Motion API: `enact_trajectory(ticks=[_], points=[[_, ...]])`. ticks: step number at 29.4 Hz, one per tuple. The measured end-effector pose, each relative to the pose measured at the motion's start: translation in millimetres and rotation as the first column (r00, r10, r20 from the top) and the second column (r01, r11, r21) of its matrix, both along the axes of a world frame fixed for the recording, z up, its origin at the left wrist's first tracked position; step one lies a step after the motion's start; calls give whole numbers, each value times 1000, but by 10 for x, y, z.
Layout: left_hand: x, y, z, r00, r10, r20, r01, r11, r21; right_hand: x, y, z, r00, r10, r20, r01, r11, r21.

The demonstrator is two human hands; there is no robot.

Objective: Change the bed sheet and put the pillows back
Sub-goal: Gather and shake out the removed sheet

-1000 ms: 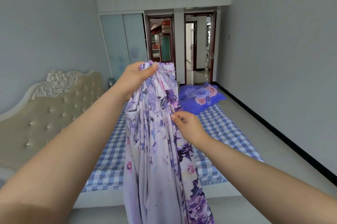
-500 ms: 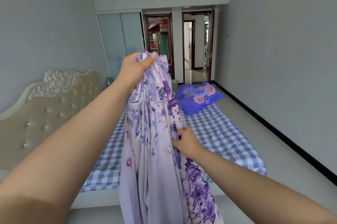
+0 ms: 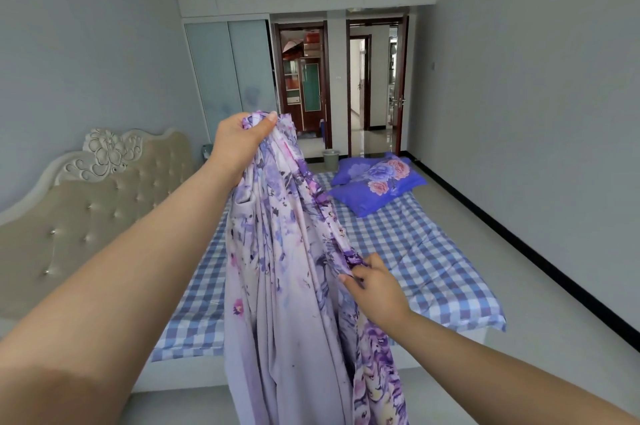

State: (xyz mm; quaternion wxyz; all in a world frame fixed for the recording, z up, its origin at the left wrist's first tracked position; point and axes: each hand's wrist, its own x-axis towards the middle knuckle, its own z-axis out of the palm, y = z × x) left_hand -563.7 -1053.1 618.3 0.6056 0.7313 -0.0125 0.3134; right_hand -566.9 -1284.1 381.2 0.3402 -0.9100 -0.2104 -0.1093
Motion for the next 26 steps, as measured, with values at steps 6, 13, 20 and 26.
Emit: enact_trajectory(ticks=[6,13,20,26], points=[[70,-29,-31,993,105,57,-106,994,6,43,-10,-51,989,-70,-129,68,997,-24],[135,307,-80,959,278,50,-282,953,107,467,-357,540,949,-269,-167,296,942,161],[78,670,-602,877,477,-58,-411,807,424,971,-696,1862,959,-275,66,279,958,-72],[62,746,-414,747,664,31,-652,723,229,839,-554,1516,941,-46,-335,49,999,0]])
